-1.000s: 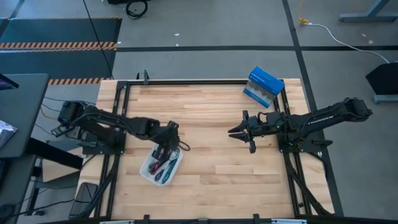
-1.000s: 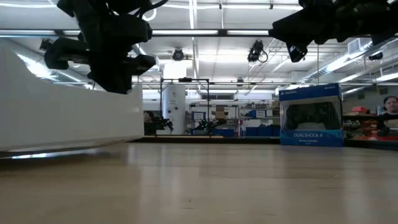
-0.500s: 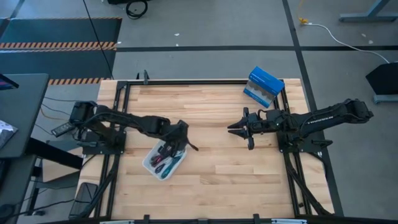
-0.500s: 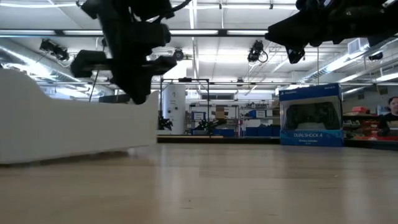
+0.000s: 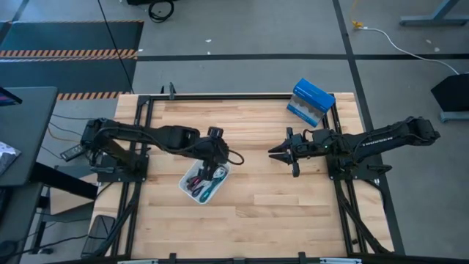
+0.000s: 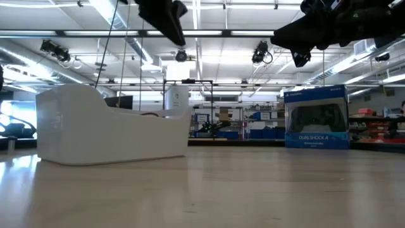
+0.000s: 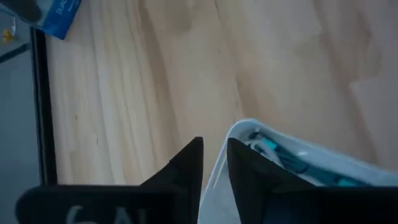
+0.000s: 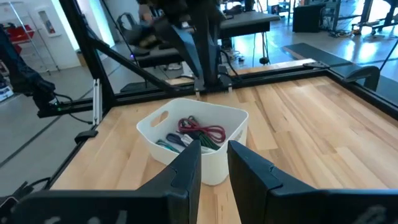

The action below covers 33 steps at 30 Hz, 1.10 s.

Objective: Pick and place USB-C Cables
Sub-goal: Move the white bin to the center of the table

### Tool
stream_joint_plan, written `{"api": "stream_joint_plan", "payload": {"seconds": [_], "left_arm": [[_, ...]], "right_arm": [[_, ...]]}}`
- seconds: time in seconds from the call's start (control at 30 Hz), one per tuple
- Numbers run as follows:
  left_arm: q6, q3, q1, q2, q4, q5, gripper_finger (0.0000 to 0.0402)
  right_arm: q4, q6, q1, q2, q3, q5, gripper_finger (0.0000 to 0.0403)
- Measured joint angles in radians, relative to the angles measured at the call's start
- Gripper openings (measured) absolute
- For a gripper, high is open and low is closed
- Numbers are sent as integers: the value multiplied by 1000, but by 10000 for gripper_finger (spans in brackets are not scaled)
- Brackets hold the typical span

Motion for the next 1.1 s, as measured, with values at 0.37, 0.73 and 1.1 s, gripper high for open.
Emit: {"api": "stream_joint_plan", "payload": {"seconds": [0.37,0.73,1.1], "left_arm": [[-905,35,-58,0,-365,-27,101],[-1159,-236,-85,2,-391,59,151],[-1191,-320,-65,2,-234,69,256]], "right_arm": [[-4,-1,5,0,0,-21,85],[-3,26,9,0,0,-26,85],[-3,26,10,0,0,-26,85]]}}
